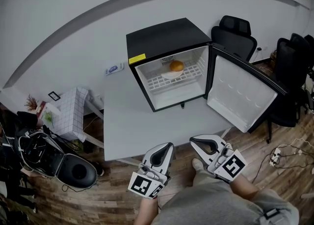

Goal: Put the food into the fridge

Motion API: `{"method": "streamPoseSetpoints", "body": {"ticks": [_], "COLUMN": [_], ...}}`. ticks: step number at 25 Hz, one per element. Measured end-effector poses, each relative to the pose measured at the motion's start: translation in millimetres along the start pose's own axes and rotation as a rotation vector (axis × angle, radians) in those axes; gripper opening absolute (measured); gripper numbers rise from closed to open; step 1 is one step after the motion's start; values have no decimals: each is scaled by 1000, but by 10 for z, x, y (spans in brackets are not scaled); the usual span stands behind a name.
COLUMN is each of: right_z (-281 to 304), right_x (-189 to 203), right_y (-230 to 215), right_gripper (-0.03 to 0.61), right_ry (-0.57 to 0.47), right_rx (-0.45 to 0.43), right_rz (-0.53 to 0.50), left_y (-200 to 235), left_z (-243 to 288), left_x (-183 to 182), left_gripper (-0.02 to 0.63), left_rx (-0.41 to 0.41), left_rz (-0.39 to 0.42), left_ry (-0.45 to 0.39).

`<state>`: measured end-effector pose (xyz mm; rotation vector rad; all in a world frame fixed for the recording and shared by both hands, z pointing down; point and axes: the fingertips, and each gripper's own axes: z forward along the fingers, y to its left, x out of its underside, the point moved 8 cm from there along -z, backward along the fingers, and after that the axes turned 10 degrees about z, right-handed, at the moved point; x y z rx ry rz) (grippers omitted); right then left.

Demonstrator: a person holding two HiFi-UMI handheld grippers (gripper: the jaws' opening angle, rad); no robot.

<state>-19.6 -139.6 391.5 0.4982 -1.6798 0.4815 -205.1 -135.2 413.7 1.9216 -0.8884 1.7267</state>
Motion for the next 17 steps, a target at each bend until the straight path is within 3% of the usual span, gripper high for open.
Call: {"method": "streamPoseSetpoints", "body": {"ticks": [17], "right_z": [35], "right_x": [6], "right_y": [-58], "right_gripper": [12], "right_ry": [-8], "right_rx": [-5], "right_rz": [6], "left_y": [17], "left_z": [45], "left_x": [35], "left_gripper": [11], "left_rx": [4], "left_rz": [-1], "left_ry": [4]}}
